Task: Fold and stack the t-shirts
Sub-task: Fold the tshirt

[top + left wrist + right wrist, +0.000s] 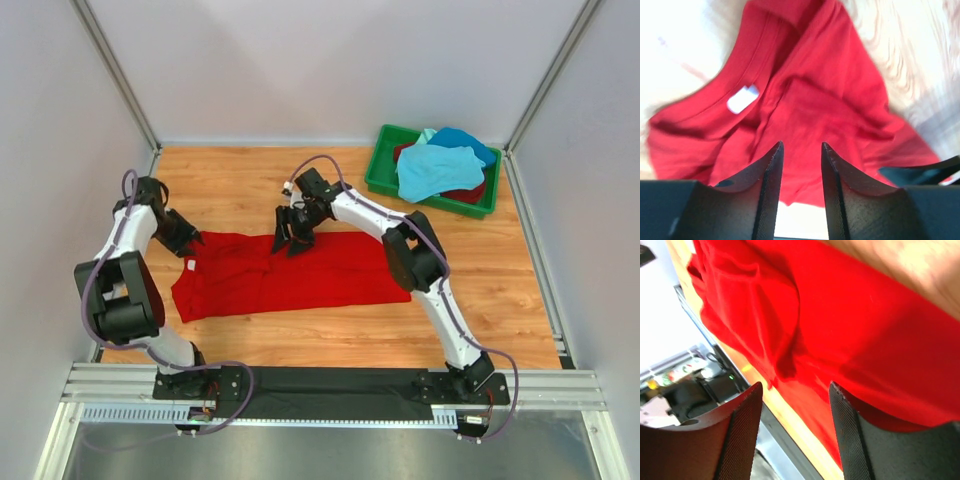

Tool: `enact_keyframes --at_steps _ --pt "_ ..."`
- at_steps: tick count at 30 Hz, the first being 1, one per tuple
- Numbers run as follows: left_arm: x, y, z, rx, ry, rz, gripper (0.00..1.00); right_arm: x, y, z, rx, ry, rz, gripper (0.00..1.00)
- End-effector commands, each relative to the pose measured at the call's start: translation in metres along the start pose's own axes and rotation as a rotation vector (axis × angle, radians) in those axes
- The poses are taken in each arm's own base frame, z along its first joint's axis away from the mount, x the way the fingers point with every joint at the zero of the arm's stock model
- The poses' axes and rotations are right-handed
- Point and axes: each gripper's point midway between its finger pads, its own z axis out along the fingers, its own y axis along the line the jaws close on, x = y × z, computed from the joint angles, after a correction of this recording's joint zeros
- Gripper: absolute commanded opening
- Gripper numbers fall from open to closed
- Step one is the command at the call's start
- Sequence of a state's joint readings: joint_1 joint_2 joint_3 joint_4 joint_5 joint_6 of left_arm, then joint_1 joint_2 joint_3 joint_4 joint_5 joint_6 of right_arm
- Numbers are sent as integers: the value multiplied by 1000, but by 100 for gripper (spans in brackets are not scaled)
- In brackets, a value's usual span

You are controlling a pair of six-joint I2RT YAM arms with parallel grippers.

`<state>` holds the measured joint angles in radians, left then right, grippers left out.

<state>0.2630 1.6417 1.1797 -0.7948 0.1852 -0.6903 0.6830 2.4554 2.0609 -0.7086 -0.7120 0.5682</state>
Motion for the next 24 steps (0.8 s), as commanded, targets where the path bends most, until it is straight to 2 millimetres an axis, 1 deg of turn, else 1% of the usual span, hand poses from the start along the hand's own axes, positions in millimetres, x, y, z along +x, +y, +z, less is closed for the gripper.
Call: enact_keyframes --at_steps 1,2,3,5,6,7,8,9,11,12,15,17,19,20,22,23,24 --pt "9 6 -25 20 -48 106 44 2 31 -36 -5 -62 -187 58" --pt "12 7 -32 29 -58 120 44 10 25 -32 -7 -42 -190 58" --pt "20 12 -30 27 -46 125 44 12 24 -29 -9 -36 -193 57" --pt "25 11 -33 53 -46 146 42 17 28 -20 -36 -21 -222 56" --pt "30 14 -30 51 -31 149 40 17 29 -18 -44 -20 -238 54" --pt "31 16 -29 49 -26 150 39 20 32 -11 -59 -4 -251 53" --pt "31 16 -28 55 -30 163 35 17 36 -10 -70 -9 -268 51" --pt "31 14 -27 64 -25 170 25 17 38 -6 -77 -10 -280 48" --pt "33 5 -26 114 -6 186 22 15 38 0 -90 -5 -274 44" --pt "36 0 -27 138 11 188 22 14 39 1 -98 -3 -270 43" --pt "45 -4 -21 155 61 189 21 17 42 7 -118 7 -272 42" --pt "52 1 -14 133 92 179 20 19 42 12 -124 14 -269 42" --pt "55 1 -7 138 101 160 19 19 44 17 -130 16 -271 43" --pt "58 4 -4 137 115 152 18 19 41 22 -129 18 -269 43" --pt "59 5 4 126 126 151 18 15 42 26 -118 7 -274 43" --pt "59 6 7 116 129 155 17 16 37 31 -111 18 -264 43" --pt "59 7 12 104 142 159 17 14 39 32 -111 13 -269 43"
